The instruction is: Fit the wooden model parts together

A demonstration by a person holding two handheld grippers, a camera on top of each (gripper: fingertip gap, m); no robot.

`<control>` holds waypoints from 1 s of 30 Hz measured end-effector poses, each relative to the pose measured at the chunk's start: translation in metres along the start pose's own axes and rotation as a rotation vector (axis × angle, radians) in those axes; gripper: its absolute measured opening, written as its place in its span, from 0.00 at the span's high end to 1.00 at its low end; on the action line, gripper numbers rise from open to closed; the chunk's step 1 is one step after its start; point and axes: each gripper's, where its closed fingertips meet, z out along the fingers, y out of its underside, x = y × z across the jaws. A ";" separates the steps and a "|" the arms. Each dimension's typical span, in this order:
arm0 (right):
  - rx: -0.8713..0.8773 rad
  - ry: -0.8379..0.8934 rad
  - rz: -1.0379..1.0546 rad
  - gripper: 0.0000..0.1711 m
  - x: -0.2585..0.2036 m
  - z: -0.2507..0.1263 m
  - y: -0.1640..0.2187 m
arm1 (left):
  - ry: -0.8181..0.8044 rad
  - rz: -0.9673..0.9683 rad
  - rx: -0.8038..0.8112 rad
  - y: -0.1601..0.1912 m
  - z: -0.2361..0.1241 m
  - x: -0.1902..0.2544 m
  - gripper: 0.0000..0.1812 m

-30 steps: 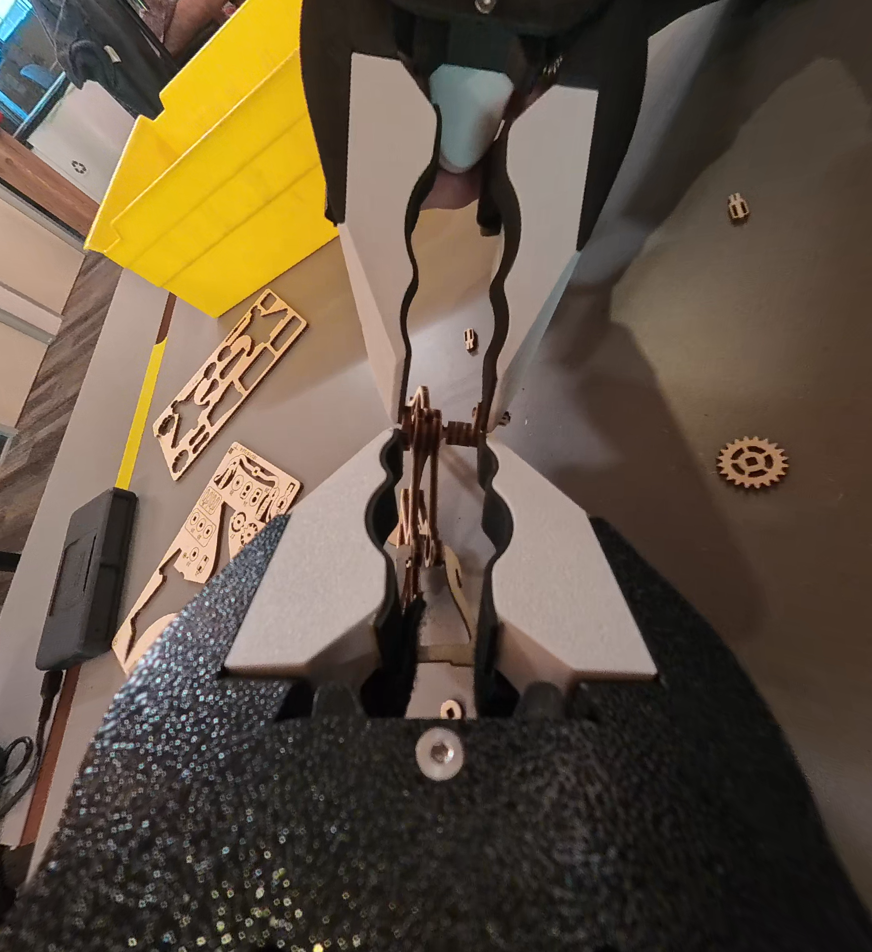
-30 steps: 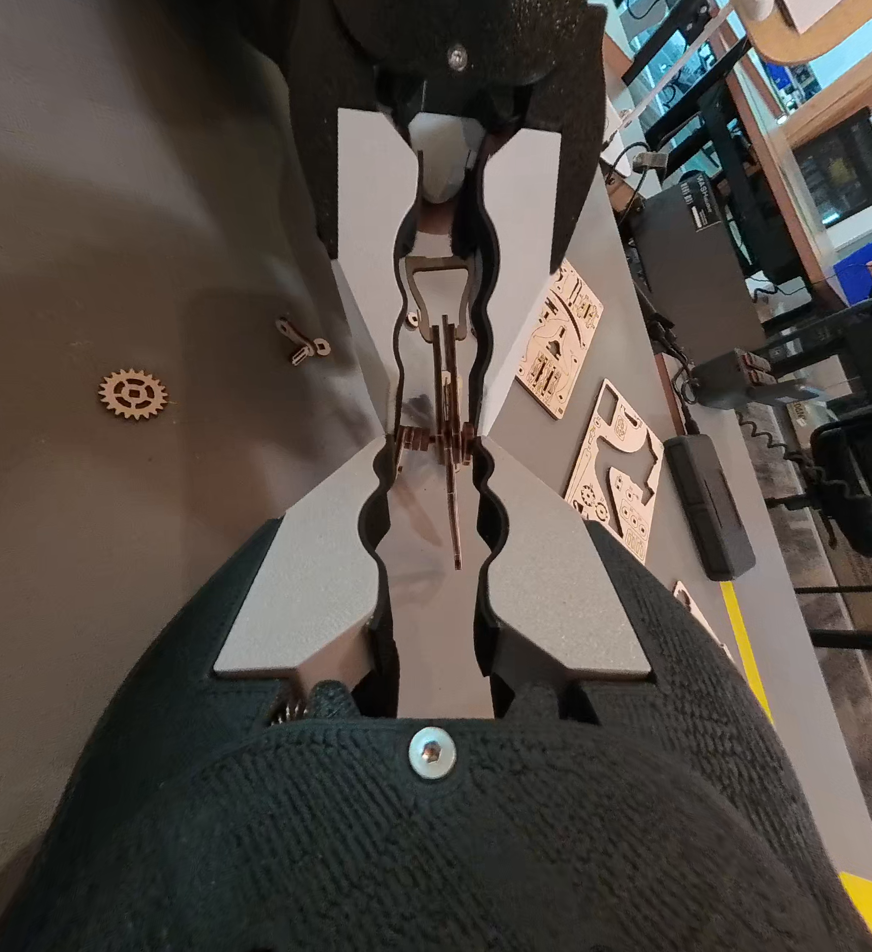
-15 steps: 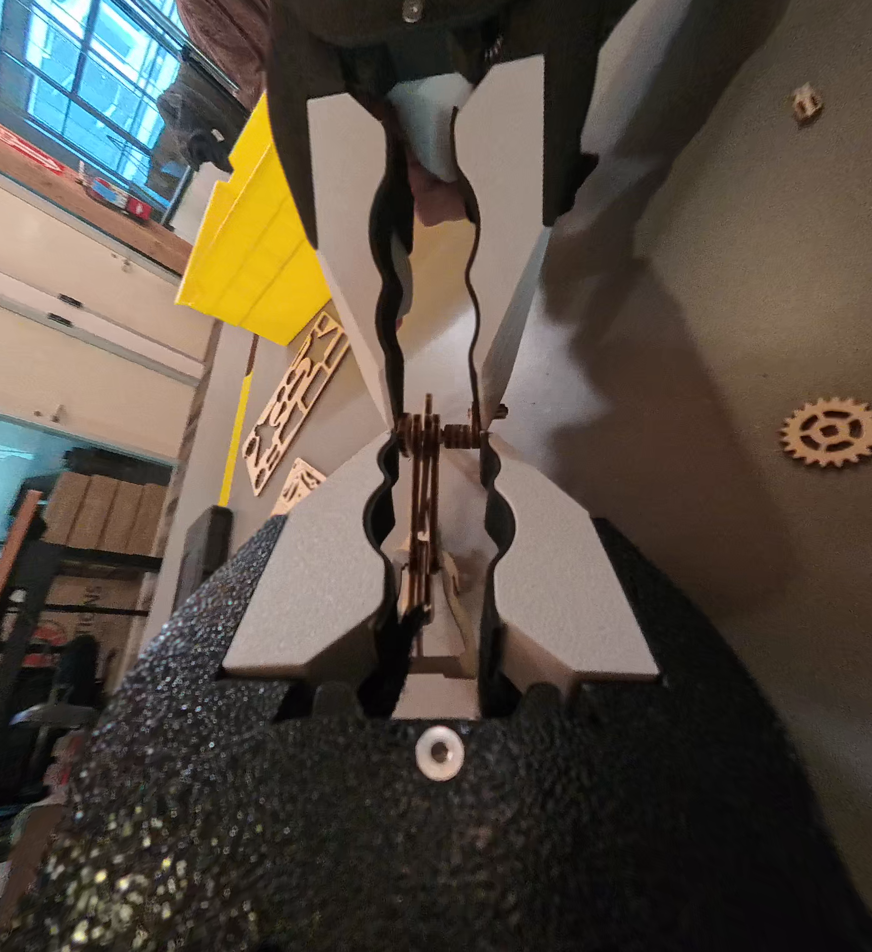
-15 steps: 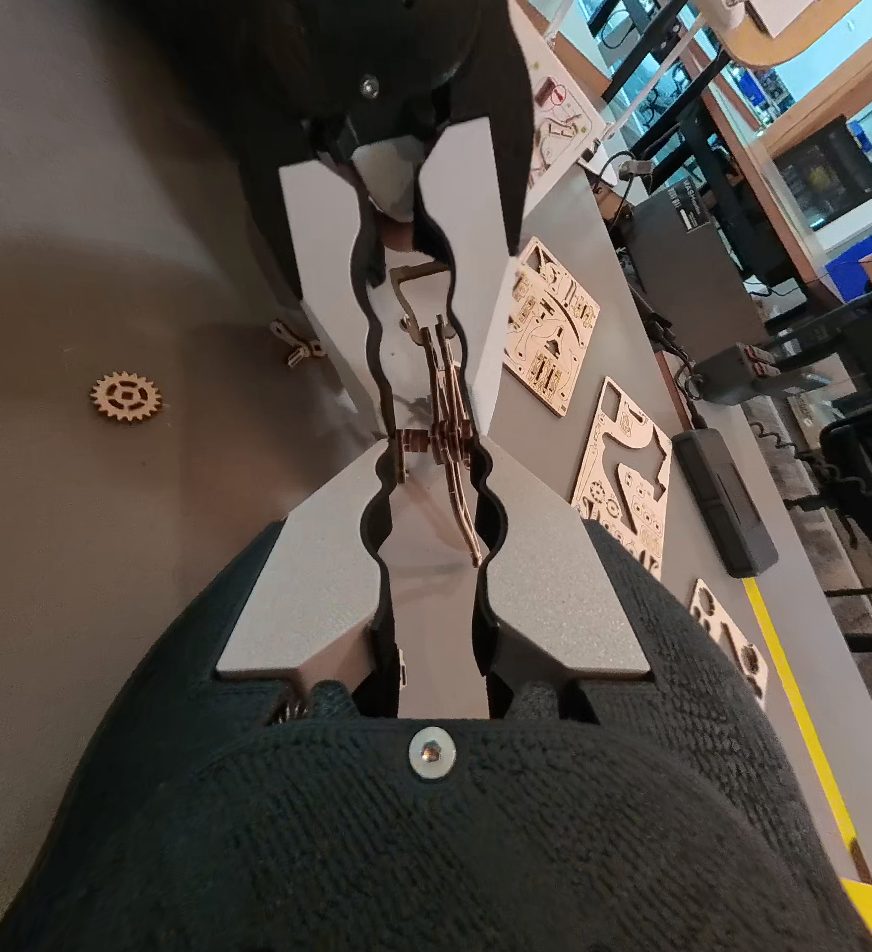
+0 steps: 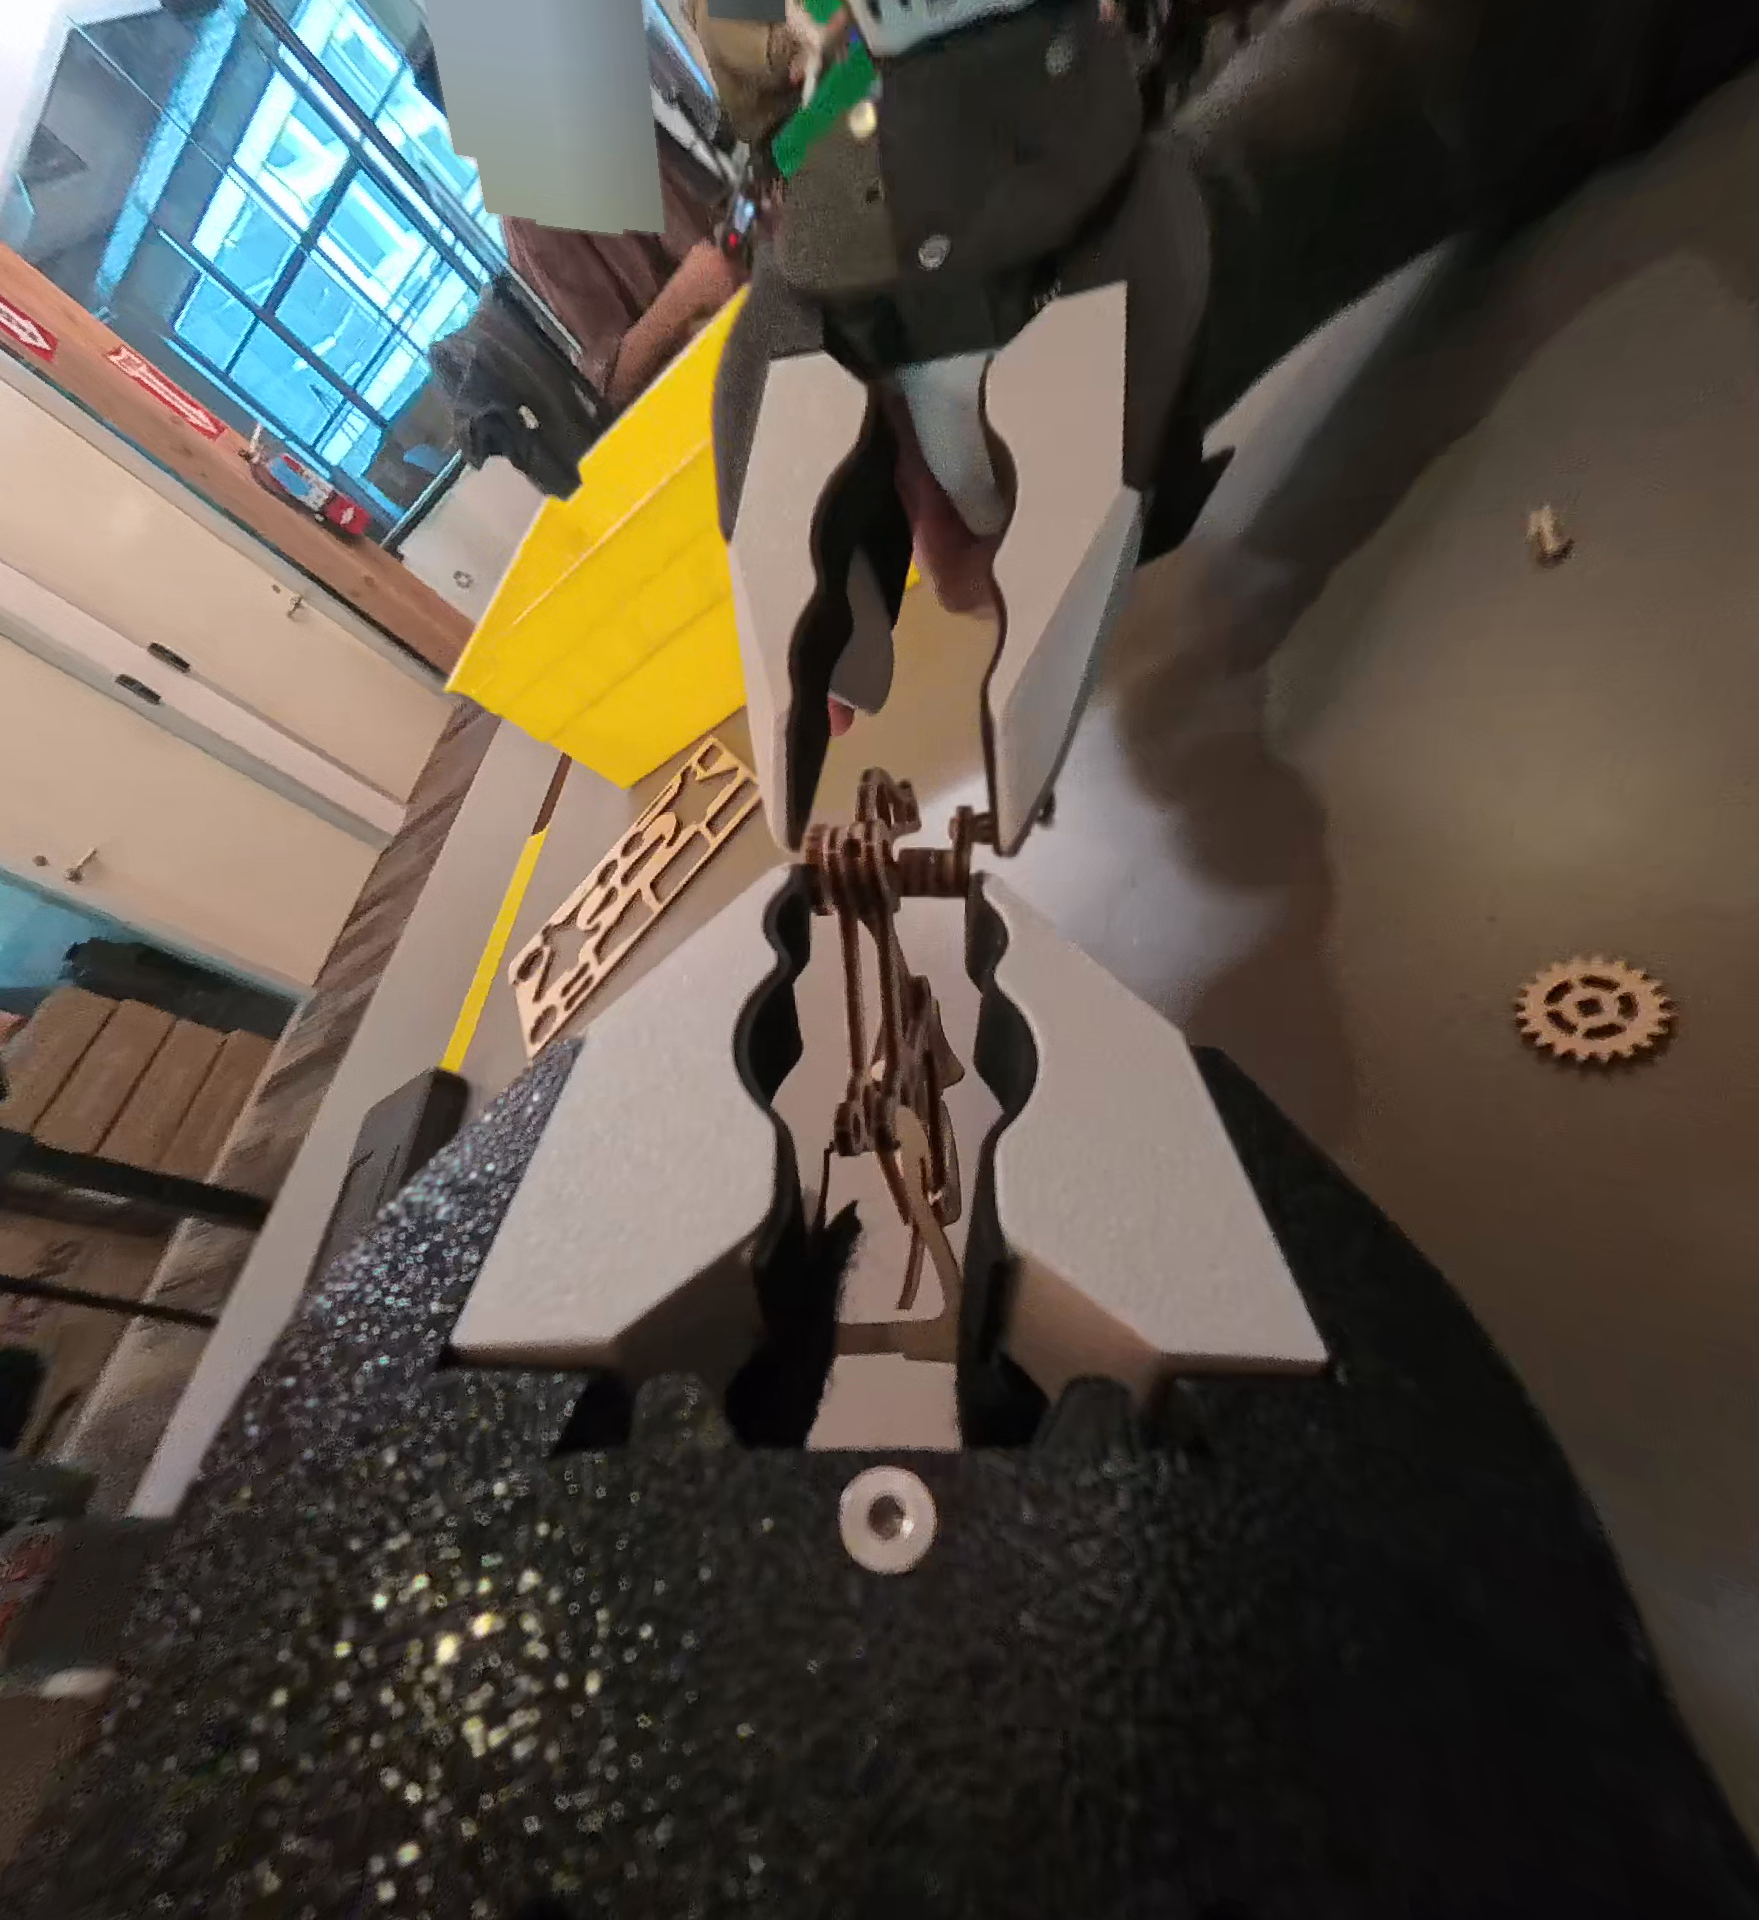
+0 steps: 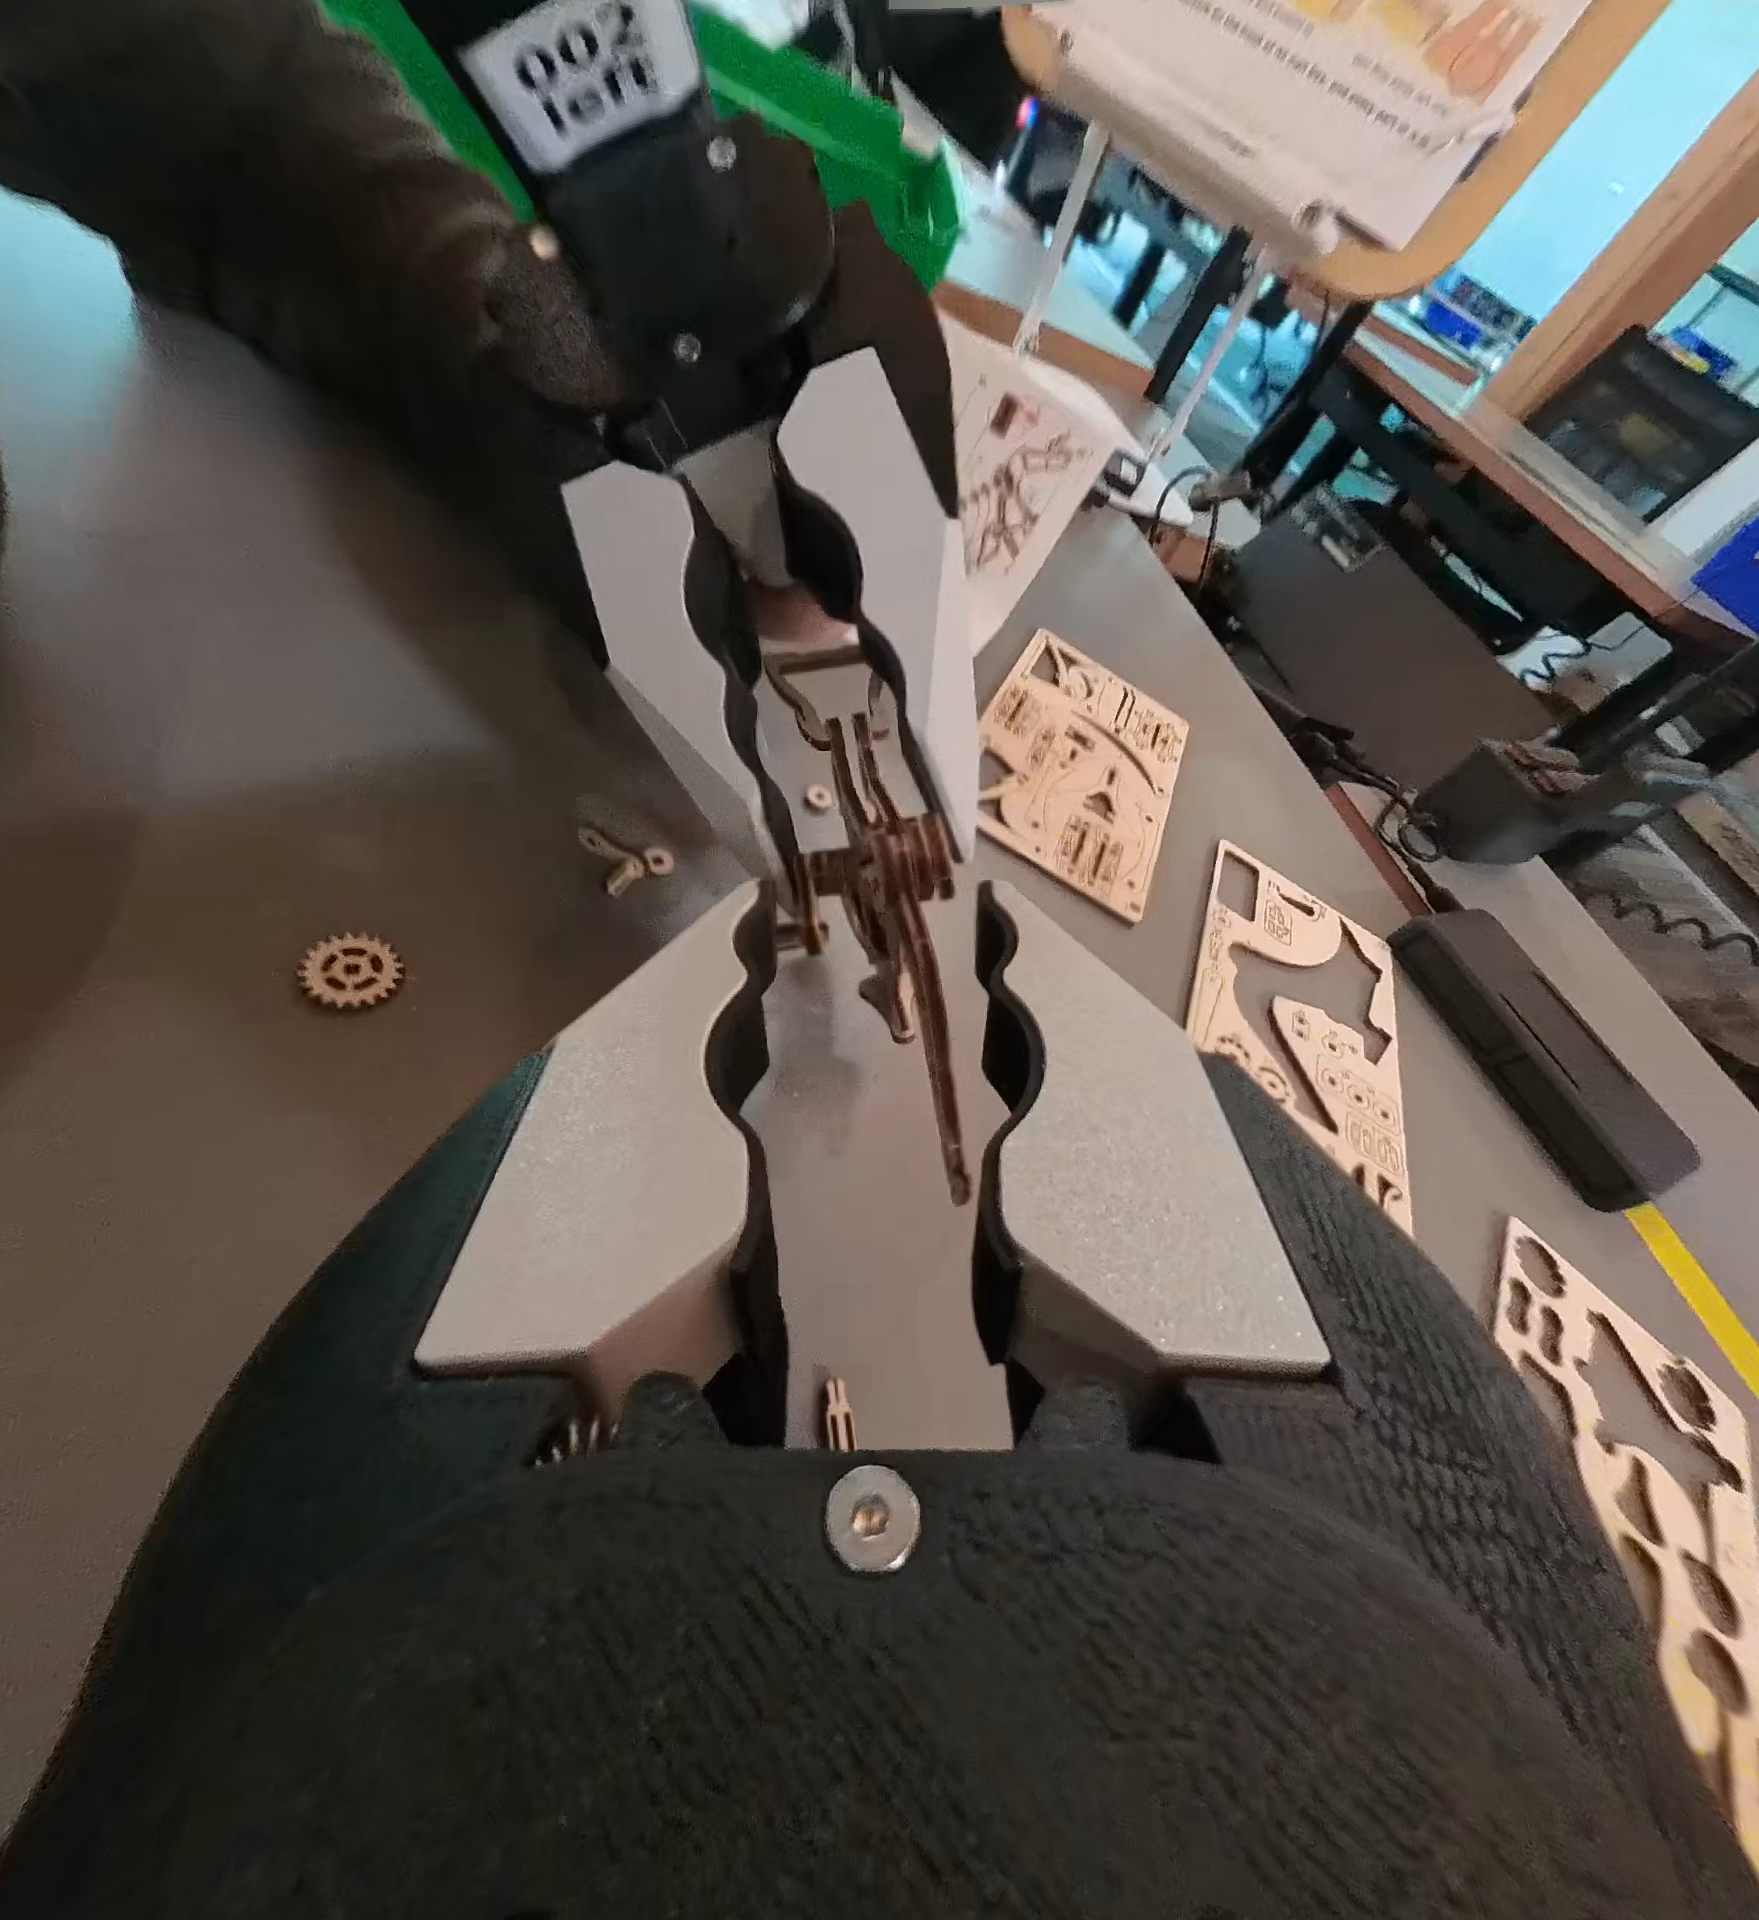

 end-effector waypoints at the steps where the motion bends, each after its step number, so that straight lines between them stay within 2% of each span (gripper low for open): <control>1: 0.038 -0.003 0.023 0.77 0.002 -0.003 -0.005 | 0.008 -0.031 0.018 -0.002 -0.002 -0.002 0.85; 4: 0.087 0.002 0.027 0.77 0.009 -0.013 -0.012 | 0.039 -0.101 0.073 -0.009 -0.006 -0.005 0.85; 7: 0.020 0.017 -0.024 0.79 0.011 -0.014 -0.004 | 0.078 -0.124 0.108 -0.014 -0.008 -0.003 0.85; 13: 0.044 -0.034 -0.029 0.98 -0.001 -0.011 -0.007 | 0.107 -0.149 0.128 -0.017 -0.008 0.001 0.85; 14: 0.050 -0.037 -0.037 0.99 -0.003 -0.010 -0.008 | 0.117 -0.166 0.133 -0.017 -0.009 0.002 0.85; 21: 0.047 -0.005 -0.125 1.00 -0.006 -0.009 -0.007 | 0.148 -0.266 0.142 -0.015 -0.010 0.005 0.86; 26: 0.055 -0.013 -0.090 1.00 -0.007 -0.008 -0.006 | 0.152 -0.318 0.142 -0.013 -0.009 0.004 0.85; 30: 0.043 -0.014 -0.093 1.00 -0.007 -0.008 -0.004 | 0.142 -0.271 0.128 -0.012 -0.008 0.006 0.86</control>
